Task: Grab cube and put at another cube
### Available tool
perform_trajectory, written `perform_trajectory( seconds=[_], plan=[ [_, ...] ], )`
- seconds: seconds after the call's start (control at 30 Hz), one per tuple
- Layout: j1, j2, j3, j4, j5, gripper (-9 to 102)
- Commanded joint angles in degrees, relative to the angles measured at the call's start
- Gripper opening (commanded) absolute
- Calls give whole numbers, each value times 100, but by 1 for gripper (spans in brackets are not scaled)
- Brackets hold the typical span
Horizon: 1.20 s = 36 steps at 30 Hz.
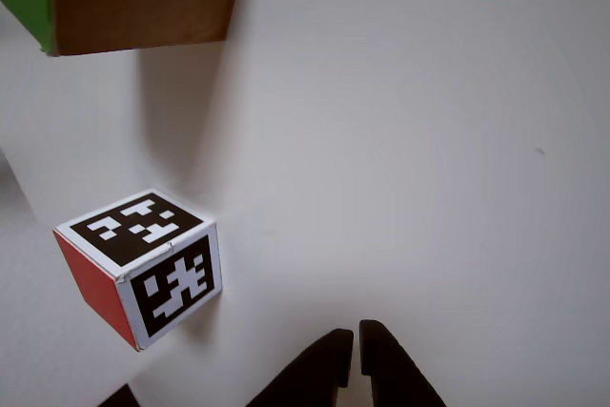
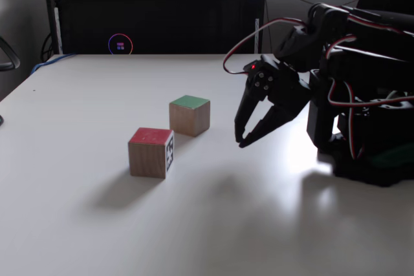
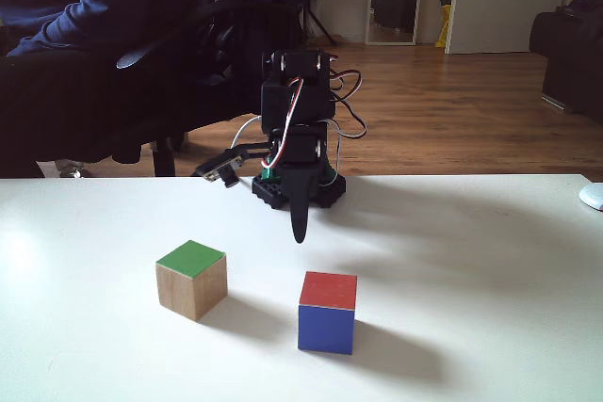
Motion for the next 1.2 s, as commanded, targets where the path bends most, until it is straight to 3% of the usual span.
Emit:
perform_trajectory(
  seconds=[0.0, 0.7, 0.87, 1.17],
  plan=[
    [-193, 26, -229, 18, -185, 0],
    [0, 26, -299, -9, 141, 0],
    [264, -18, -993, 44, 343, 10],
    [1151, -3568, -3129, -659, 721, 22]
  ],
)
